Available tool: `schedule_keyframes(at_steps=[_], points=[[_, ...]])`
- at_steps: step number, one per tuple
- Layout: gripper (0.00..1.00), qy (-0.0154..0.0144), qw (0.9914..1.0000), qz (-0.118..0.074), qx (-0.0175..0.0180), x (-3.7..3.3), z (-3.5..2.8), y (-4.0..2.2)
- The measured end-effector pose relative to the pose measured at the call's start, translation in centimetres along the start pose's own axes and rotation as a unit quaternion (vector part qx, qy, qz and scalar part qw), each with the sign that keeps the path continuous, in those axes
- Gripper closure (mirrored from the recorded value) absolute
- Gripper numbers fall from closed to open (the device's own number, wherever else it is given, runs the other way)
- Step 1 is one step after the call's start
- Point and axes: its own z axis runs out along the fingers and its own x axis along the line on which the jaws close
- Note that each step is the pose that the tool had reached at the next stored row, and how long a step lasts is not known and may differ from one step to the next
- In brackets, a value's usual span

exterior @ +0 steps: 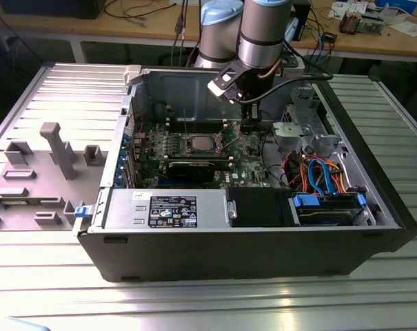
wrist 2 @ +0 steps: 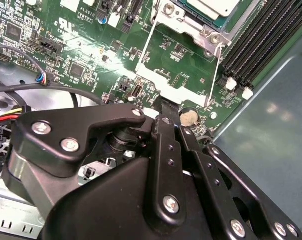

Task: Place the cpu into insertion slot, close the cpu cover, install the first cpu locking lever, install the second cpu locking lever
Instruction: 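Close the cpu cover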

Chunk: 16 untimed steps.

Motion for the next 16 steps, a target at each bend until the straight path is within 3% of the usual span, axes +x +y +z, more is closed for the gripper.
schedule_keyframes(at_steps=[16], points=[[0.89, 0.0, 1.0, 0.0, 0.0, -0.01, -0.03, -0.83]])
